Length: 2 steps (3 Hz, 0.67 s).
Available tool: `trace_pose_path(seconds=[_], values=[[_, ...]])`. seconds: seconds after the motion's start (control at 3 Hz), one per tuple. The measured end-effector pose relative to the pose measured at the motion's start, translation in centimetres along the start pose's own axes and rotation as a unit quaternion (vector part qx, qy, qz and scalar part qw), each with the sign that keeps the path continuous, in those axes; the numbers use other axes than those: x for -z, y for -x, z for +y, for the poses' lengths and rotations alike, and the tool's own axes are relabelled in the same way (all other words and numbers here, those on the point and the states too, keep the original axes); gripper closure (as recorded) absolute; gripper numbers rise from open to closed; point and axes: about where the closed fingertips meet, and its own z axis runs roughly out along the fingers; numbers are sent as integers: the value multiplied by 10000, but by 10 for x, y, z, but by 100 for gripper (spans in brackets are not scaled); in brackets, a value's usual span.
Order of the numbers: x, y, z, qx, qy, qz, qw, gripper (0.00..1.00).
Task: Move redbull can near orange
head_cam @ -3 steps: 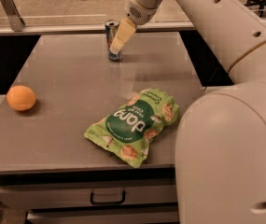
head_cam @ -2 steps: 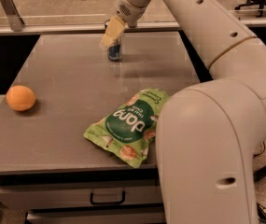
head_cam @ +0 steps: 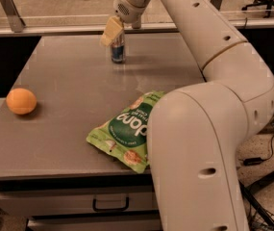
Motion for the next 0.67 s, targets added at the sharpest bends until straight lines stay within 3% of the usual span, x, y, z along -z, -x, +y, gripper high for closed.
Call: trace_pose_path(seconds=[0.67], values=[[18, 2, 20, 326, 233, -20, 9992, 85]])
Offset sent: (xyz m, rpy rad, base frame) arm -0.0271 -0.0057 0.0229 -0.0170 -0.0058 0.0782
